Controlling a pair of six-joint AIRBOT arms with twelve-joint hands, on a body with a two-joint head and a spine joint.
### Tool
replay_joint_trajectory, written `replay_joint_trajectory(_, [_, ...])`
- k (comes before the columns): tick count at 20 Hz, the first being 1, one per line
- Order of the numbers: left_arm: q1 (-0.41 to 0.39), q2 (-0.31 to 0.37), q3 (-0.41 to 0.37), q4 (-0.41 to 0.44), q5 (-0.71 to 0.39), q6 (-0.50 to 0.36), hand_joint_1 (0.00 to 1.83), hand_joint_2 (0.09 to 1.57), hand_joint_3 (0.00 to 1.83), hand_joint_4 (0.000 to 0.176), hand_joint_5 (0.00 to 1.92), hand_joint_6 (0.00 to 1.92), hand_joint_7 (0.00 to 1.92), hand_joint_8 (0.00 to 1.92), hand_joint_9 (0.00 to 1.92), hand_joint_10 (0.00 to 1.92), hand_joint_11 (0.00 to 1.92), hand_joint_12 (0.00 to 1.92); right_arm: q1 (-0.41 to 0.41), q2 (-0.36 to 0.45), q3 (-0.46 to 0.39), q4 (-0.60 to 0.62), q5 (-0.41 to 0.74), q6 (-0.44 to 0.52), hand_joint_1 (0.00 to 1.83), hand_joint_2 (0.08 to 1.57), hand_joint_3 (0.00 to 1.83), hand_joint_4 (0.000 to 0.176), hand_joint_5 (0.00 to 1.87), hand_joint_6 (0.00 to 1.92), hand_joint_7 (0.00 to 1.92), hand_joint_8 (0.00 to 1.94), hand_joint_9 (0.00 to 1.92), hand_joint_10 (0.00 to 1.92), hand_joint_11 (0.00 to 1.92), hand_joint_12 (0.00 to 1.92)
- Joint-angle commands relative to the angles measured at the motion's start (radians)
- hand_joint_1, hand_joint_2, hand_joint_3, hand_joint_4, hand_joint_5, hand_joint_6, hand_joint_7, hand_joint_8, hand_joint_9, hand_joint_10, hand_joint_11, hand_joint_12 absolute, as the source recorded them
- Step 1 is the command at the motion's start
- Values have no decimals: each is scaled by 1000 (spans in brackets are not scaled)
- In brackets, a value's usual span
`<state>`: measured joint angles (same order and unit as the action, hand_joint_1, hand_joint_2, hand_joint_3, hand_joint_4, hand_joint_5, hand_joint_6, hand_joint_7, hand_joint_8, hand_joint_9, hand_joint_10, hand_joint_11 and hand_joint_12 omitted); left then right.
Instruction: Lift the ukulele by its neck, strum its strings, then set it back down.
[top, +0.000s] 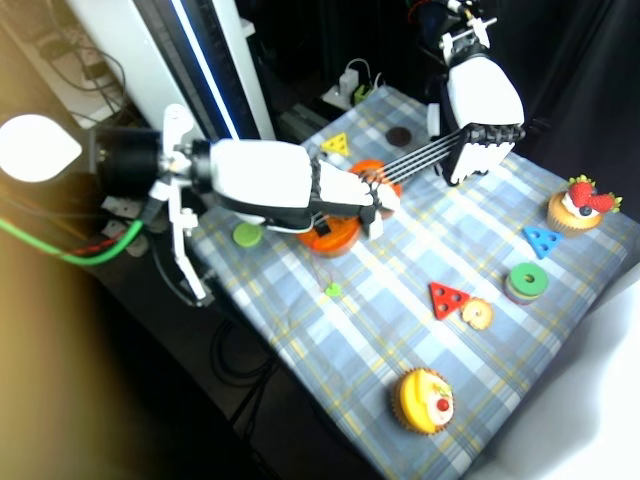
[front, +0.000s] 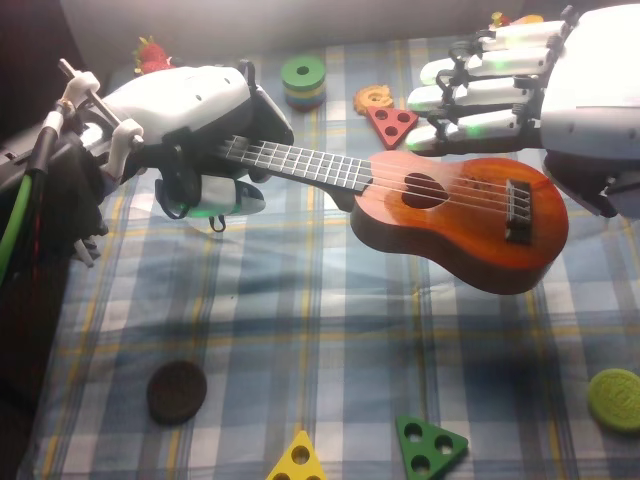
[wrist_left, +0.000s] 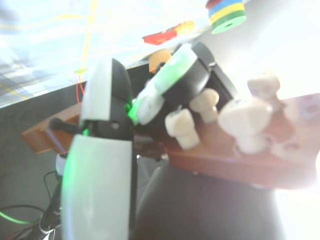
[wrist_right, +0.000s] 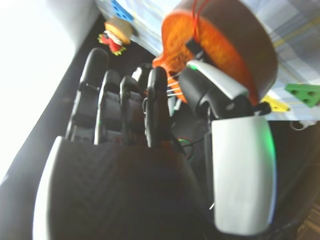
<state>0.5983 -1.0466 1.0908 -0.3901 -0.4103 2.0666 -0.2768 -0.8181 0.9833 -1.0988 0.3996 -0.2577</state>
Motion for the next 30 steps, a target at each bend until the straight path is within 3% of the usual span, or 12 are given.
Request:
replay_joint_trajectory(1, [-11,-4,8,1,-106,-6,1415,1175,0,0,978,1921,1290,1921,1427,1921,1505,1921,15,12,-3,22,93,11,1248,972,1056,1,279,56,233,49,0,710,0,1758])
replay_joint_trajectory(4, [-10,-9,17,-8,-97,-6,1427,1180,0,0,1024,1921,1308,1921,1422,1921,1490,1921,18,34,-14,23,155,44,1197,1007,1067,0,826,165,175,3,37,11,0,32])
replay_joint_trajectory(6, [-9,-9,19,-13,-96,-6,1418,1182,0,0,1024,1921,1299,1921,1421,1921,1495,1921,22,42,-18,23,172,54,1244,1001,1030,0,868,175,193,7,54,13,0,6])
replay_joint_trajectory(8, [-7,-10,20,-16,-96,-6,1453,1166,0,0,1005,1921,1288,1921,1407,1921,1475,1921,25,46,-23,23,180,54,1272,1028,949,0,836,102,253,11,189,20,0,616])
replay_joint_trajectory(15, [6,-16,23,-41,-96,-6,1463,1167,0,0,1000,1921,1250,1921,1395,1921,1488,1921,128,157,-66,108,180,-40,548,1492,85,0,876,41,384,0,170,3,0,384])
replay_joint_trajectory(16, [9,-18,24,-46,-96,-6,1446,1175,0,0,996,1921,1244,1921,1394,1921,1489,1921,127,164,-67,130,179,-62,606,1376,18,29,592,25,523,39,446,194,3,1597])
replay_joint_trajectory(17, [12,-20,26,-52,-97,-6,1446,1175,0,0,996,1921,1244,1921,1394,1921,1489,1921,123,170,-67,158,177,-82,606,1376,18,29,592,25,523,39,446,194,3,1597])
replay_joint_trajectory(19, [21,-27,30,-69,-99,-6,1423,1171,0,0,984,1921,1269,1921,1424,1921,1529,1921,98,180,-67,242,177,-144,525,1398,12,0,377,0,164,3,37,13,0,287])
replay_joint_trajectory(21, [25,-51,49,-131,-102,42,1444,1131,0,0,1014,1921,1316,1921,1468,1921,1566,1921,73,189,-66,299,178,-161,648,1426,11,14,547,64,137,1,6,1,0,42])
replay_joint_trajectory(23, [25,-74,72,-166,-105,43,1336,1196,9,0,963,1921,1326,1921,1453,1921,1522,1921,60,192,-65,321,181,-169,754,1448,0,34,605,26,184,13,100,13,0,546])
replay_joint_trajectory(24, [25,-92,87,-204,-113,59,1288,1214,17,0,942,1921,1318,1921,1462,1921,1538,1921,53,193,-64,336,181,-178,731,1442,0,0,553,5,204,7,127,14,0,622])
replay_joint_trajectory(30, [50,-110,95,-254,-125,84,1219,1169,15,0,975,1917,1357,1921,1509,1921,1584,1921,47,195,-64,351,187,-183,693,1421,0,4,524,2,218,1,128,5,0,499])
